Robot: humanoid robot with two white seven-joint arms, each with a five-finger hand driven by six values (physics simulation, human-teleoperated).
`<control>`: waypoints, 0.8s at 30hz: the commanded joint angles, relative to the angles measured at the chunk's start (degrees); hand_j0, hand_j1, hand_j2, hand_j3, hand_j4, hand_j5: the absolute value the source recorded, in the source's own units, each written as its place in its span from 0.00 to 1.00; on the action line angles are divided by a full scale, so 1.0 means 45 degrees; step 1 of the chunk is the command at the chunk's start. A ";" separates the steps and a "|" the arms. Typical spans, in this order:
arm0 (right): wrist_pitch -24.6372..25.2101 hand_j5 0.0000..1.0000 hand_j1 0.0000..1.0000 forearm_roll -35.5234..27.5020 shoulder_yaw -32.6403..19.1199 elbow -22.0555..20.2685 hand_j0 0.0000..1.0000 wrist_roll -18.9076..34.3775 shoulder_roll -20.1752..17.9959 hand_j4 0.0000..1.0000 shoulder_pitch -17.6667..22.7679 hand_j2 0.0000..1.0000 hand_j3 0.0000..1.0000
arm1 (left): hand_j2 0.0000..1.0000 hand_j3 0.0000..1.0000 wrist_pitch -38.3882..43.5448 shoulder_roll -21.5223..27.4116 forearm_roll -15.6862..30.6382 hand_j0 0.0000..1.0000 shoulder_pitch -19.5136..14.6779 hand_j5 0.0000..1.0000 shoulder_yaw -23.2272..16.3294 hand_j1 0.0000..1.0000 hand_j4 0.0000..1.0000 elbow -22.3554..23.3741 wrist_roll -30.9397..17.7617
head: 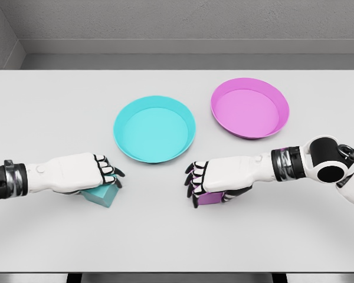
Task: Place the blocks in the corresponding plates according to their colors
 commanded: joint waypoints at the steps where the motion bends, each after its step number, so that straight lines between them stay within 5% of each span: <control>1: -0.0046 0.50 0.50 0.0095 0.0011 -0.0012 0.50 0.0101 -0.0011 0.50 0.0000 0.50 0.50 | 0.52 0.52 0.0012 0.0018 0.0068 0.52 0.0000 0.52 0.0001 0.52 0.52 -0.0001 -0.0004; 7: -0.0046 0.46 0.46 0.0095 -0.0107 -0.0012 0.46 0.0101 -0.0011 0.46 -0.0020 0.46 0.46 | 0.43 0.43 0.0012 -0.0001 0.0127 0.43 -0.0059 0.43 0.0177 0.43 0.43 0.0019 -0.0004; 18: -0.0026 0.45 0.45 0.0114 -0.0536 -0.0012 0.45 0.0101 0.0008 0.45 -0.0117 0.45 0.45 | 0.42 0.42 0.0012 -0.0294 0.0166 0.42 -0.1094 0.42 0.0470 0.42 0.42 0.0019 -0.0004; 24: -0.0026 0.45 0.45 0.0095 -0.1102 -0.0031 0.45 0.0101 -0.0050 0.45 -0.0117 0.45 0.45 | 0.42 0.42 0.0012 -0.1407 0.0010 0.42 -0.1875 0.42 0.0450 0.42 0.42 0.0194 -0.0024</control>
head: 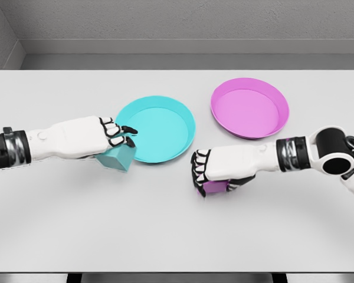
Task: Place the blocks in the corresponding plates according to their colors
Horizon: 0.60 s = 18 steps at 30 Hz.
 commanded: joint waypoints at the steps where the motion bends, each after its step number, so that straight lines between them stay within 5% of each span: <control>1: 0.0041 0.45 0.45 -0.0095 -0.0314 0.0048 0.45 -0.0007 -0.0099 0.45 -0.0019 0.45 0.45 | 0.42 0.42 0.0036 -0.0661 -0.0016 0.42 -0.0020 0.42 -0.0036 0.42 0.42 0.0225 0.0006; 8: 0.0568 0.45 0.45 -0.0076 -0.1056 0.0653 0.45 -0.0007 -0.0138 0.45 -0.0254 0.45 0.45 | 0.43 0.43 0.0036 -0.2165 -0.0602 0.43 -0.0918 0.43 -0.0055 0.43 0.43 0.1925 -0.0014; 18: 0.3126 0.45 0.45 -0.0056 -0.1622 0.1630 0.45 -0.0007 0.0018 0.45 -0.0703 0.45 0.45 | 0.49 0.49 0.0036 -0.3982 -0.1579 0.49 -0.2109 0.49 -0.0797 0.49 0.49 0.4230 -0.0014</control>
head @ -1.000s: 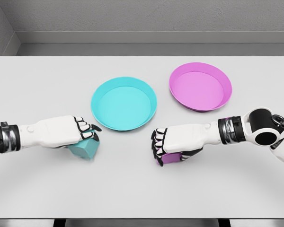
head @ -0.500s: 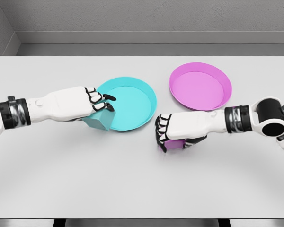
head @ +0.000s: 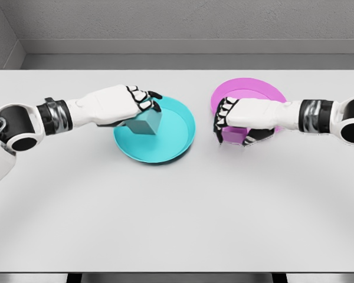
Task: Place the blocks in the corresponding plates according to their colors
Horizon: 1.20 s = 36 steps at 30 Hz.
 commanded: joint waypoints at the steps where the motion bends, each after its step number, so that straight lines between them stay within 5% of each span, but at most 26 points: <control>1: 0.0794 0.45 0.45 -0.0090 -0.0068 0.0379 0.45 -0.0008 0.0043 0.45 -0.0019 0.45 0.45 | 0.63 0.63 0.0047 -0.0311 -0.0038 0.63 0.0000 0.63 -0.0425 0.63 0.63 0.0429 0.0030; 2: 0.1068 0.45 0.45 -0.0071 -0.0068 0.0457 0.45 -0.0008 0.0043 0.45 -0.0097 0.45 0.45 | 0.72 0.72 0.0047 -0.0408 -0.0018 0.72 -0.0020 0.72 -0.0425 0.72 0.72 0.0448 0.0030; 3: 0.1185 0.45 0.45 -0.0071 -0.0068 0.0535 0.45 -0.0008 0.0062 0.45 -0.0098 0.45 0.45 | 0.97 0.97 0.0047 -0.0408 0.0040 0.97 -0.0020 0.97 -0.0425 0.97 0.97 0.0488 0.0030; 4: 0.1205 0.45 0.45 -0.0071 -0.0068 0.0574 0.45 -0.0008 0.0062 0.45 -0.0098 0.45 0.45 | 1.00 1.00 0.0047 -0.0408 0.0040 1.00 -0.0020 1.00 -0.0425 1.00 1.00 0.0488 0.0030; 13: 0.2845 0.45 0.45 0.0066 -0.0068 0.0867 0.45 -0.0008 0.0394 0.45 -0.0488 0.45 0.45 | 1.00 1.00 0.0047 -0.0233 0.0177 1.00 -0.0059 1.00 -0.0249 1.00 1.00 0.0098 0.0089; 19: 0.3529 0.45 0.45 0.0046 -0.0068 0.1999 0.45 -0.0008 0.0843 0.45 -0.0801 0.45 0.45 | 1.00 1.00 0.0047 0.0333 0.0489 1.00 -0.0020 1.00 0.0531 1.00 1.00 -0.0665 0.0148; 24: 0.3529 0.45 0.45 0.0066 -0.0048 0.2566 0.45 -0.0008 0.1078 0.45 -0.0918 0.45 0.45 | 1.00 1.00 0.0047 0.1993 0.1407 1.00 0.0137 1.00 0.1157 1.00 1.00 -0.1153 0.0148; 25: 0.3529 0.49 0.49 0.0046 -0.0048 0.2566 0.49 -0.0008 0.1078 0.49 -0.0918 0.49 0.49 | 1.00 1.00 0.0047 0.2208 0.1641 1.00 0.0156 1.00 0.1137 1.00 1.00 -0.1250 0.0148; 27: 0.3685 1.00 1.00 0.0046 -0.0048 0.2566 1.00 -0.0008 0.1059 1.00 -0.0918 1.00 1.00 | 1.00 1.00 0.0047 0.2892 0.2656 1.00 0.0371 1.00 0.1118 1.00 1.00 -0.1505 0.0128; 36: 0.3588 1.00 1.00 0.0007 -0.0068 0.2274 1.00 -0.0008 0.1019 1.00 -0.0918 1.00 1.00 | 1.00 1.00 0.0047 0.4767 0.3653 1.00 0.1074 1.00 0.1821 1.00 1.00 -0.1446 0.0050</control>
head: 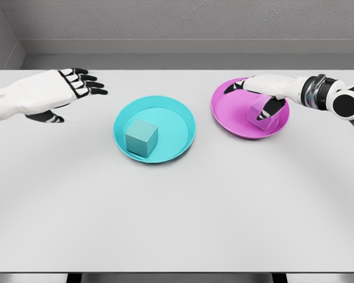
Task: Place the blocks in the corresponding plates according to their colors
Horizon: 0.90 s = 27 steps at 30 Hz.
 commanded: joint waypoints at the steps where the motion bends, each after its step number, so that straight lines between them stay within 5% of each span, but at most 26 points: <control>1: -0.0079 1.00 1.00 -0.0056 -0.0019 -0.0462 1.00 -0.0004 -0.0139 1.00 0.0000 1.00 1.00 | 1.00 1.00 0.0021 0.0507 0.0336 1.00 0.0136 1.00 0.0195 1.00 1.00 0.0009 -0.0001; 5: -0.0918 1.00 1.00 -0.0134 -0.0819 -0.2241 1.00 -0.0004 -0.1115 1.00 0.0292 1.00 1.00 | 1.00 1.00 0.0021 0.0644 0.0355 1.00 0.0508 1.00 0.0449 1.00 1.00 0.0028 -0.0001; 9: -0.2948 1.00 1.00 -0.0173 -0.1893 -0.2378 1.00 -0.0004 -0.2014 1.00 0.1210 1.00 1.00 | 1.00 1.00 0.0021 0.0663 0.0492 1.00 0.0762 1.00 0.0547 1.00 1.00 0.0009 -0.0001; 15: -0.6172 1.00 1.00 -0.0212 -0.4472 -0.2378 1.00 -0.0004 -0.3323 1.00 0.3788 1.00 1.00 | 1.00 1.00 0.0021 0.0663 0.0512 1.00 0.0880 1.00 0.0567 1.00 1.00 -0.0089 -0.0020; 20: -0.6333 1.00 1.00 -0.0232 -0.5195 -0.2320 1.00 -0.0004 -0.3830 1.00 0.5117 1.00 1.00 | 1.00 1.00 0.0021 0.0663 0.0512 1.00 0.1036 1.00 0.0762 1.00 1.00 -0.0167 -0.0040; 27: -0.6333 1.00 1.00 -0.0232 -0.5195 -0.2339 1.00 -0.0004 -0.3811 1.00 0.5176 1.00 1.00 | 1.00 1.00 0.0021 0.0663 0.0512 1.00 0.1036 1.00 0.0762 1.00 1.00 -0.0167 -0.0040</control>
